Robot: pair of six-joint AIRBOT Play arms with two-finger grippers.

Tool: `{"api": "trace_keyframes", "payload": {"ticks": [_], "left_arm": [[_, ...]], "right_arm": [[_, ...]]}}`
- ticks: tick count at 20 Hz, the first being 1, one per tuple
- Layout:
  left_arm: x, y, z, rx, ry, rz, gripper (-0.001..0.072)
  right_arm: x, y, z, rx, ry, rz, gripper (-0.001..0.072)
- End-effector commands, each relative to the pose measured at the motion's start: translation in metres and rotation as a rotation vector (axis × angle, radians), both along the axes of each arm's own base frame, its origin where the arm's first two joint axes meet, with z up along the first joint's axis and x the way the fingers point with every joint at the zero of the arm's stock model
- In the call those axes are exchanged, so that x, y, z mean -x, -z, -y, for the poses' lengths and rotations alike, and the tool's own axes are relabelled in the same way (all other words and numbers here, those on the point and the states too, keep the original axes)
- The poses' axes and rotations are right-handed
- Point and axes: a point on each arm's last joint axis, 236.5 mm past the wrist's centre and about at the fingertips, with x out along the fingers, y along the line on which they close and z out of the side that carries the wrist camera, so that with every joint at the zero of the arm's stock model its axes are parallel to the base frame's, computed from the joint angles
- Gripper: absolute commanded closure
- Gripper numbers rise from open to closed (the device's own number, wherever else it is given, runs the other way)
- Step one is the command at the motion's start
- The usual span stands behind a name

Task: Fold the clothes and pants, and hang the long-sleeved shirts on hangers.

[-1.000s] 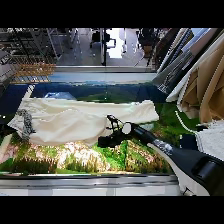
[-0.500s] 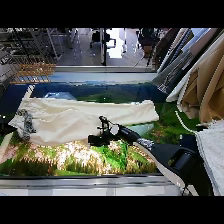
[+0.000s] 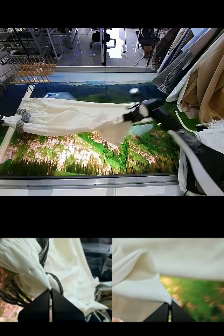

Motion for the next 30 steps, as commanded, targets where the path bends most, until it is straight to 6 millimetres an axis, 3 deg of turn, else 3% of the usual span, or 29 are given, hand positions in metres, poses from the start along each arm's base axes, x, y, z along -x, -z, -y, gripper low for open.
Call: {"api": "trace_keyframes", "payload": {"ticks": [1,2,3,4,7,9,13,15,17,20,23,26,30], "left_arm": [[-0.007,-0.049,-0.012,0.037,-0.071,0.149,0.0692],[-0.006,-0.052,-0.012,0.02,-0.066,0.156,0.0692],[-0.003,-0.05,-0.012,0.0,-0.055,0.146,0.0692],[0.002,-0.046,-0.01,-0.017,-0.033,0.13,0.0692],[0.025,-0.013,-0.022,-0.1,-0.02,-0.009,0.0692],[0.042,0.006,-0.033,-0.167,-0.002,-0.077,0.0692],[0.089,0.031,-0.023,-0.238,0.216,-0.136,0.0691],[0.11,0.046,-0.033,-0.269,0.219,-0.203,0.0692],[0.132,0.058,-0.049,-0.29,0.193,-0.27,0.0692],[0.157,0.064,-0.052,-0.258,0.192,-0.276,0.0691],[0.164,0.062,-0.042,-0.205,0.214,-0.255,0.0691],[0.13,0.023,-0.028,-0.179,0.219,-0.028,0.0691],[0.099,-0.04,-0.021,-0.201,0.189,0.233,0.0691]], "right_arm": [[-0.047,-0.132,0.106,0.193,0.077,0.365,0.069],[-0.047,-0.152,0.115,0.217,0.065,0.395,0.069],[-0.038,-0.156,0.126,0.223,0.086,0.376,0.069],[-0.025,-0.147,0.136,0.228,0.113,0.315,0.069],[0.027,-0.084,0.162,0.266,0.159,0.084,0.0691],[0.062,-0.037,0.167,0.259,0.179,-0.001,0.0691],[0.133,0.063,0.13,0.086,0.123,-0.127,0.0691],[0.164,0.092,0.12,0.035,0.128,-0.193,0.0691],[0.185,0.107,0.123,0.042,0.124,-0.23,0.0691],[0.199,0.108,0.112,0.014,0.061,-0.26,0.0691],[0.188,0.096,0.105,-0.002,0.024,-0.213,0.0691],[0.155,0.062,0.116,0.054,0.01,-0.091,0.0692],[0.113,-0.006,0.123,0.123,-0.043,0.087,0.0691]]}}
